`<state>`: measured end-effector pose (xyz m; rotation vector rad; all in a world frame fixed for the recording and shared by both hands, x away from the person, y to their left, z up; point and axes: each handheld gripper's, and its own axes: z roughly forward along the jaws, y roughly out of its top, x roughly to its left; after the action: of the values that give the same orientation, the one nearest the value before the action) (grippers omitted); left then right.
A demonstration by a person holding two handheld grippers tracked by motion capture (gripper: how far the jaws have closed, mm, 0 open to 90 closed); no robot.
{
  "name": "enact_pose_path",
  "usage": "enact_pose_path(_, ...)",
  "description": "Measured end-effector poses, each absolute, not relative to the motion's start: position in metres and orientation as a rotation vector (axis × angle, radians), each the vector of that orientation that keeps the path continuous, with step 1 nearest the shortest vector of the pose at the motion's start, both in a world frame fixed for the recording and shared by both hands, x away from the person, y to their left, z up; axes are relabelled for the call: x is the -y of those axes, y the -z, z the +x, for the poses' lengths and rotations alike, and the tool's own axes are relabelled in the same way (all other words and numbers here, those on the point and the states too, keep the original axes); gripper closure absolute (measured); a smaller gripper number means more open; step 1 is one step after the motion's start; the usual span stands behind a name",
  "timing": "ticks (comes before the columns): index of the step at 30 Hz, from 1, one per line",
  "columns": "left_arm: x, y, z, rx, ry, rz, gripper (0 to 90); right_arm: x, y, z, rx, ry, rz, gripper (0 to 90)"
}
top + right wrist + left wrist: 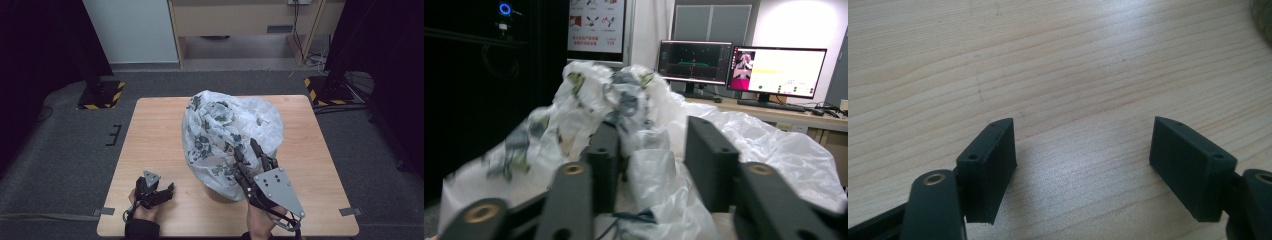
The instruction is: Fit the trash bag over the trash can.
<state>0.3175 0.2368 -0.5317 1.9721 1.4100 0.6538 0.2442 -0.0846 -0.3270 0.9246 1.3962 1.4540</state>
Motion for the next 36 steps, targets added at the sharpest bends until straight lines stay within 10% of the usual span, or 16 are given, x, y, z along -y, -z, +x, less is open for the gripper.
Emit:
enact_pose_path(20,-0.237,0.530,0.316,-1.409,-0.669,1.961,26.8,0.101,0.327,0.242,-1.398,-1.450,0.890,13.4)
enact_pose_path(36,-0.237,0.529,0.316,-1.408,-0.670,1.959,26.8,0.088,0.328,0.242,-1.467,-1.465,0.872,5.3)
